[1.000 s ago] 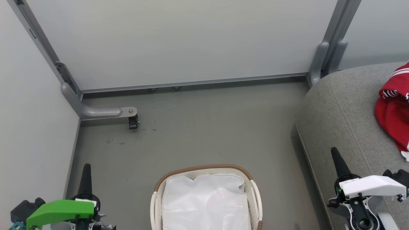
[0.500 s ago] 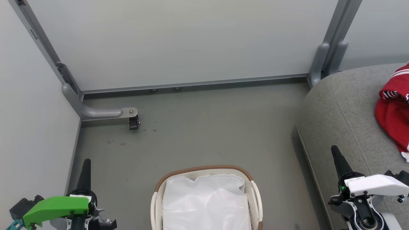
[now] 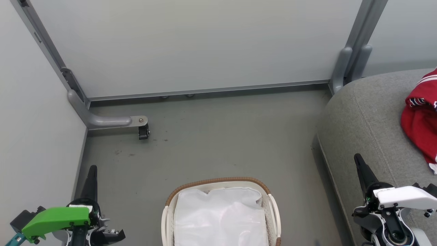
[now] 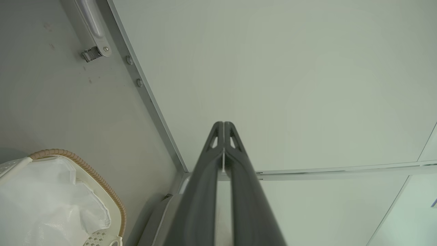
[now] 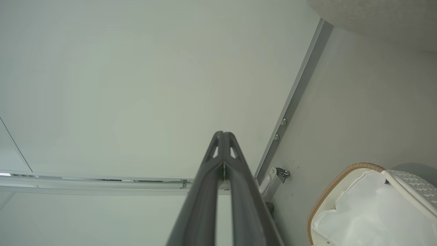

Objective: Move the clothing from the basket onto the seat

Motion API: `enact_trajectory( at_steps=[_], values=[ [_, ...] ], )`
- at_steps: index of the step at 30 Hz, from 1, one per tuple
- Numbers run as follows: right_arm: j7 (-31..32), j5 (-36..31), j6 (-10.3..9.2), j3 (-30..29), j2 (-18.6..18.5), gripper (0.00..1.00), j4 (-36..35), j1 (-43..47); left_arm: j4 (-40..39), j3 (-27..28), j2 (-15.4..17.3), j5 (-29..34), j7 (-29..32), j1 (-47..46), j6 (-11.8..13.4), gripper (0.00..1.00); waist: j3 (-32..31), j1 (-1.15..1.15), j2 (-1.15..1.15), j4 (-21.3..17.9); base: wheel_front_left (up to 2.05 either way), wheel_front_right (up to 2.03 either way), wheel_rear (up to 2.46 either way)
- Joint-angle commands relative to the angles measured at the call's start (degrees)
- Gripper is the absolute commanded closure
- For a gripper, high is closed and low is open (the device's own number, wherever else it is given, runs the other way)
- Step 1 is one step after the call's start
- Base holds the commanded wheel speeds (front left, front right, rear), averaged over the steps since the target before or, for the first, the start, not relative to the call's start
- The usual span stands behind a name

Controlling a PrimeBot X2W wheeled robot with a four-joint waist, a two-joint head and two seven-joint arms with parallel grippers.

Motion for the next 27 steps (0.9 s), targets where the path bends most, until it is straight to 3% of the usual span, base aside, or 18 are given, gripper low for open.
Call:
enact_trajectory(
  at_steps=[1, 19, 27],
  values=[
    [0.3, 1.1, 0.01, -0.3, -0.2, 1.00, -0.5, 0.4, -0.4, 0.3, 0.4, -1.3, 0.3, -1.2, -0.1, 1.00, 0.0, 0.00, 0.00, 0.0, 0.00, 0.00, 0.00],
    [2.3, 7.9, 0.00, -0.8, -0.1, 1.00, -1.3, 0.6, -0.6, 0.7, 0.4, -8.2, 2.1, -2.0, -0.2, 1.00, -0.3, 0.00, 0.00, 0.2, 0.00, 0.00, 0.00],
    [2.3, 8.2, 0.00, -0.8, 0.0, 1.00, -1.3, 0.6, -0.5, 0.7, 0.4, -8.3, 2.3, -1.9, -0.2, 1.00, -0.3, 0.00, 0.00, 0.2, 0.00, 0.00, 0.00]
  ],
)
